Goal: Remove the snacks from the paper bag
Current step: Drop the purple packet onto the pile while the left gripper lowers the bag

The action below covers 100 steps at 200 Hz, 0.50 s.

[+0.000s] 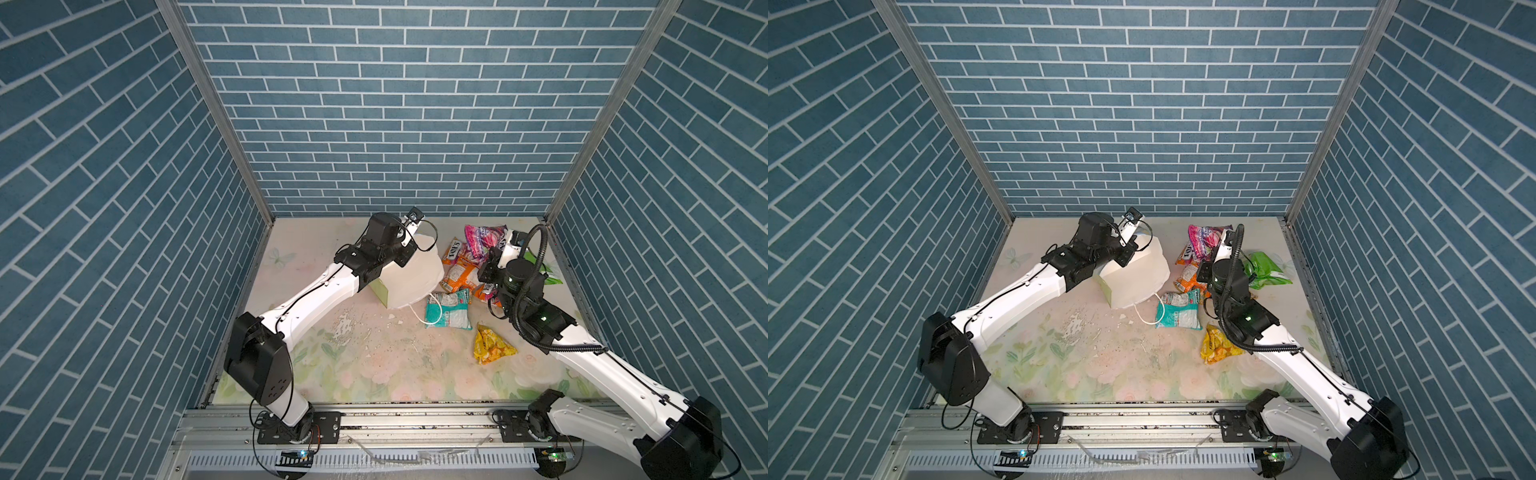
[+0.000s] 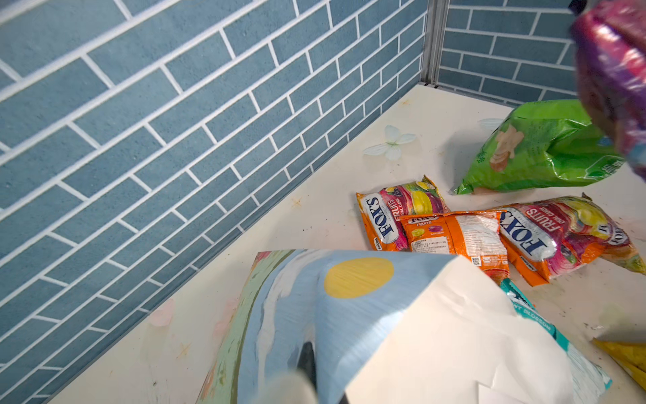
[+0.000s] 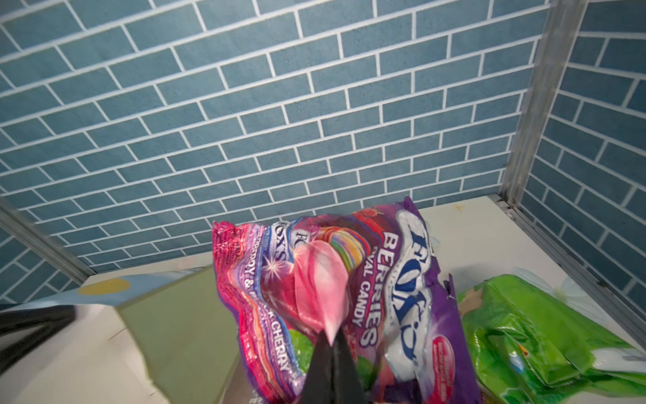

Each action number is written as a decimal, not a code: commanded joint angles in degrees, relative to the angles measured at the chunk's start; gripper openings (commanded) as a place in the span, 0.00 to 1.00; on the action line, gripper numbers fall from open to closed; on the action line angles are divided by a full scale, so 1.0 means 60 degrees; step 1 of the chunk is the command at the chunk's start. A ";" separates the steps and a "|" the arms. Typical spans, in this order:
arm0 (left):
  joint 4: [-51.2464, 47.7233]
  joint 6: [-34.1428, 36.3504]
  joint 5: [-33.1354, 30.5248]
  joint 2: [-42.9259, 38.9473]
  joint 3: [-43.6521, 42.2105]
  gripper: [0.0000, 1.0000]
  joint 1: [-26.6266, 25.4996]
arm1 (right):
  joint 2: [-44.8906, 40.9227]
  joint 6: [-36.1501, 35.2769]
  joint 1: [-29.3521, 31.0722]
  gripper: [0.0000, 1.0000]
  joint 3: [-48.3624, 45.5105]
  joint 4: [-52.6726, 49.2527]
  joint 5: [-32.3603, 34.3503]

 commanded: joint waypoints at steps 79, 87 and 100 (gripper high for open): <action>0.1028 -0.0113 0.0383 -0.0680 -0.0991 0.00 0.0135 | 0.2861 0.0797 -0.2214 0.00 0.1161 -0.0643 -0.1167; 0.1140 -0.0111 0.0368 -0.0758 -0.1113 0.00 0.0124 | 0.3194 0.0748 -0.2314 0.00 0.1313 -0.0631 -0.1180; 0.1312 -0.0110 0.0310 -0.0872 -0.1291 0.00 0.0150 | 0.3723 0.0746 -0.2501 0.00 0.1592 -0.0676 -0.1339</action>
